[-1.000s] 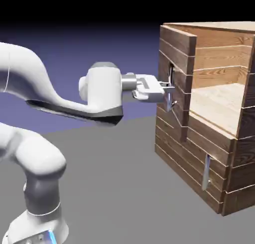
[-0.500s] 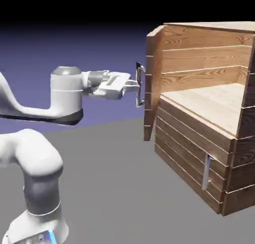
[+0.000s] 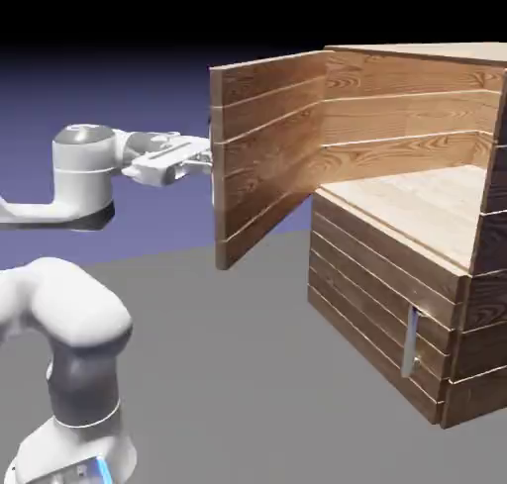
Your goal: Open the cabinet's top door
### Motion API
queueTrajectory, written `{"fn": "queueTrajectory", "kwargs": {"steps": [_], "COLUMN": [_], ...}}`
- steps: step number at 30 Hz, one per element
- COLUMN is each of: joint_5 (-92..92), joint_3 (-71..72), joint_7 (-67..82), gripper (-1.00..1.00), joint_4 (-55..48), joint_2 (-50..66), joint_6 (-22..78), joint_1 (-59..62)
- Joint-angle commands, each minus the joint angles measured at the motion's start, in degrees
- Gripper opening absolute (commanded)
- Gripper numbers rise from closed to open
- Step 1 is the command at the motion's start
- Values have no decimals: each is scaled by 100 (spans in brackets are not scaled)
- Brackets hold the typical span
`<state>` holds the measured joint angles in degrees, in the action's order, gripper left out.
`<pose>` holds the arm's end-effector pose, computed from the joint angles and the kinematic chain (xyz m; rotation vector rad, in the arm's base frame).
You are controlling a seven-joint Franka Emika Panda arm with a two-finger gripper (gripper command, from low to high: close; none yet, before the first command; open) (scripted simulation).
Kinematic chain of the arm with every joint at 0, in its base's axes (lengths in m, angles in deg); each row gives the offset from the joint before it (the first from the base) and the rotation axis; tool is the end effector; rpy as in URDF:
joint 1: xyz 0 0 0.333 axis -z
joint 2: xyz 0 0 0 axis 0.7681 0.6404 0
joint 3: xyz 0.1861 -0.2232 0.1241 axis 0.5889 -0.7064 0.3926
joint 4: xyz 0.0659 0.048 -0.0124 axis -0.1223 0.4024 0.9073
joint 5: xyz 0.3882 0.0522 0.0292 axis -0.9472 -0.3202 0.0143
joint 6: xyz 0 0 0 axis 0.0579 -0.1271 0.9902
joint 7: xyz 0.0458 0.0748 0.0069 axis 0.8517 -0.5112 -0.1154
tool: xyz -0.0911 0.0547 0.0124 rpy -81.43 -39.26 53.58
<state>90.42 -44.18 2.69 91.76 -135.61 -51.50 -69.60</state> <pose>0.1806 0.1656 0.5188 1.1483 1.0721 -0.0533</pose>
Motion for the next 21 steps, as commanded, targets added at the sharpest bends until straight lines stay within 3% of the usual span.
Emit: {"fn": "queueTrajectory", "kwargs": {"steps": [1,12,21], "joint_5": [-184,-1724,-2403], "joint_3": [209,2430,3917], "joint_7": [-18,-203,-95], "gripper": [-100,-100,-100], "joint_4": [-137,-2230,-4099], "joint_2": [102,1174,1391], "joint_6": [190,2288,3627], "joint_1": [52,1560,3381]}}
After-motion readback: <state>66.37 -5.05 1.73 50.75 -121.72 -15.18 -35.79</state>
